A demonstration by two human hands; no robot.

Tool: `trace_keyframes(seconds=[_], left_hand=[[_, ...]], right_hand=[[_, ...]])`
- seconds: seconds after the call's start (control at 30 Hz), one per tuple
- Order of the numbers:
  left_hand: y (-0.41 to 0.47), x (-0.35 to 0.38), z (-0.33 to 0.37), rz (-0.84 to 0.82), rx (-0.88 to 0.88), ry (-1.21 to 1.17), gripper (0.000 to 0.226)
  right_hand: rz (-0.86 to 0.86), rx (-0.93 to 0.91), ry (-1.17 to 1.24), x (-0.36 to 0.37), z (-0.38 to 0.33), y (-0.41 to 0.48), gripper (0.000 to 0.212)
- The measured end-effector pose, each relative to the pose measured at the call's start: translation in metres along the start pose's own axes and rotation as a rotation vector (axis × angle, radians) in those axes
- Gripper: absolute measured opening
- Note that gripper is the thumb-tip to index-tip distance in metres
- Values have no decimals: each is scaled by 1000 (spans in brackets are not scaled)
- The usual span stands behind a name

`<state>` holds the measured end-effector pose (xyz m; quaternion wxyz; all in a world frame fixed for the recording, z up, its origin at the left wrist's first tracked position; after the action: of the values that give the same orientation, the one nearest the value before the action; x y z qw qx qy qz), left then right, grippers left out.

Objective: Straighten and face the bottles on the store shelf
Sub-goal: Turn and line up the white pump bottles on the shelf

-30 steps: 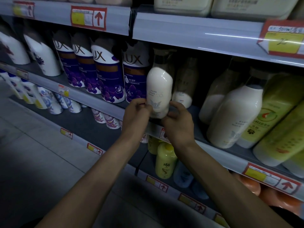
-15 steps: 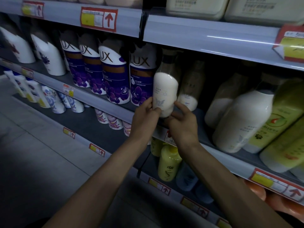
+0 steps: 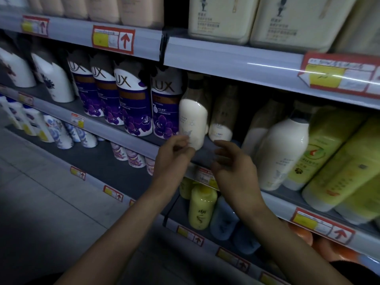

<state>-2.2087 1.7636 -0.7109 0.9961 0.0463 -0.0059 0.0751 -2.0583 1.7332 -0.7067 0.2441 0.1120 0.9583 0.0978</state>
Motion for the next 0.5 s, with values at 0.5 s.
trace_keyframes(seconds=[0.5], left_hand=[[-52, 83, 17, -331, 104, 52, 36]], right_hand=[[325, -56, -359, -120, 10, -42, 32]])
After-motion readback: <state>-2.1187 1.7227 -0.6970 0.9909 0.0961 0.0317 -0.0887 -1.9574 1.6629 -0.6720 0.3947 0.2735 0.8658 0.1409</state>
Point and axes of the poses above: each hand's wrist, its own y-axis towards the middle knuckle, its own x-axis out of the palm, z = x × y, the point moved 1 cm from there along y, towards the middle knuckle, and after that the axes turned 4 degrees about -y, right-handed, at the moved point
